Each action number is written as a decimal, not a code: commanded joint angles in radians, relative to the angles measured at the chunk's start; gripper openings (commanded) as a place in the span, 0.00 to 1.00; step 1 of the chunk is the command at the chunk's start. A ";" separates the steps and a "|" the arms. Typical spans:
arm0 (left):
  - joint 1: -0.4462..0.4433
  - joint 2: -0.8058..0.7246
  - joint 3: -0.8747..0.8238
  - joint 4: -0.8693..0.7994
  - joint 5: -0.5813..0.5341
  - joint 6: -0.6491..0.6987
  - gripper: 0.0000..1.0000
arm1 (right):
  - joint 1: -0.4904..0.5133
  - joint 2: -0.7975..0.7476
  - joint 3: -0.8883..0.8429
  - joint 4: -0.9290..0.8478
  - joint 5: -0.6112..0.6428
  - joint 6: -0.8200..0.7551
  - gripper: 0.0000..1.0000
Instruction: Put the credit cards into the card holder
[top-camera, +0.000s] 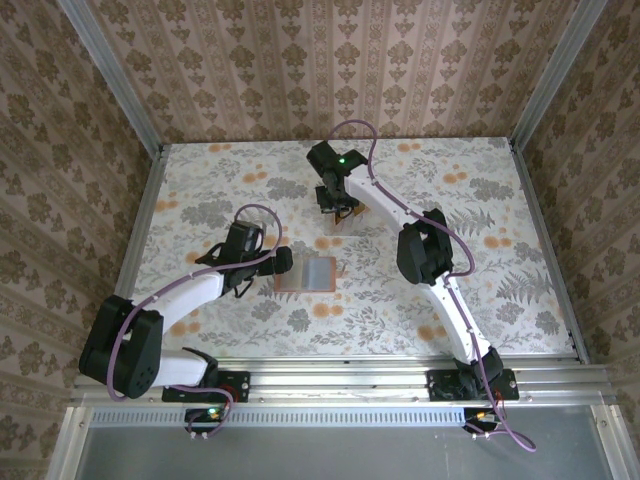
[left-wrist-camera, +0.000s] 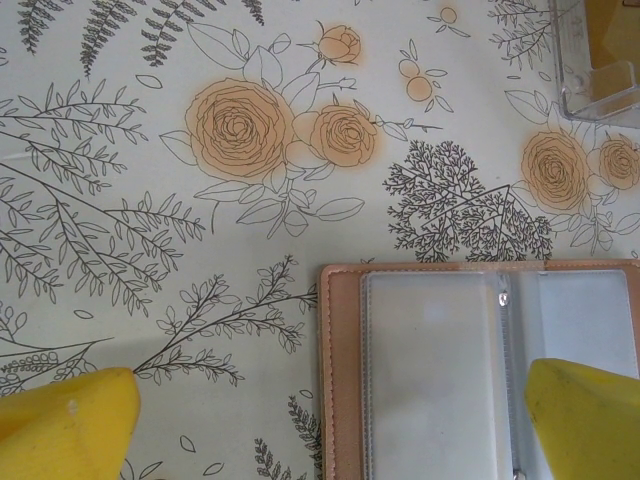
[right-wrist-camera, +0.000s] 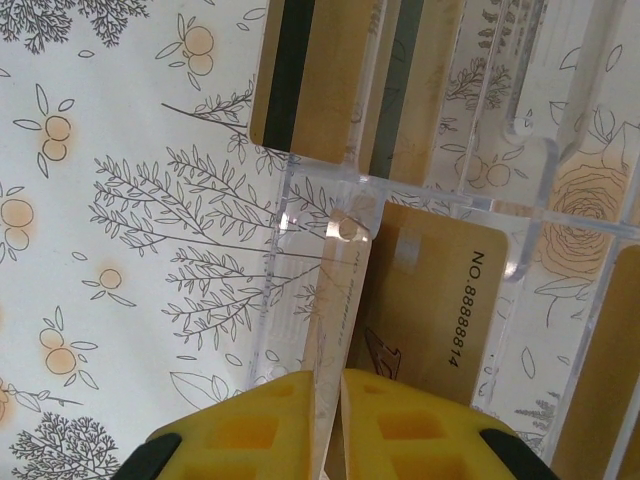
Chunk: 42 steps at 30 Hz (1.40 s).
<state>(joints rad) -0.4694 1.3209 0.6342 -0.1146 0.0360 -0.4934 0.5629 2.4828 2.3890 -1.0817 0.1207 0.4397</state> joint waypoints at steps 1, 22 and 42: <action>0.006 -0.020 -0.010 0.009 0.013 0.001 1.00 | 0.008 0.050 0.022 -0.043 0.002 -0.016 0.17; 0.043 -0.028 -0.014 0.008 0.015 0.003 1.00 | 0.008 0.022 0.035 -0.035 -0.018 -0.013 0.00; 0.044 -0.022 -0.023 0.020 0.018 -0.001 1.00 | 0.008 -0.091 0.033 -0.015 -0.002 -0.010 0.00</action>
<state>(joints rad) -0.4358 1.3136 0.6209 -0.1043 0.0425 -0.4934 0.5659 2.4451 2.4031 -1.0809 0.1200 0.4397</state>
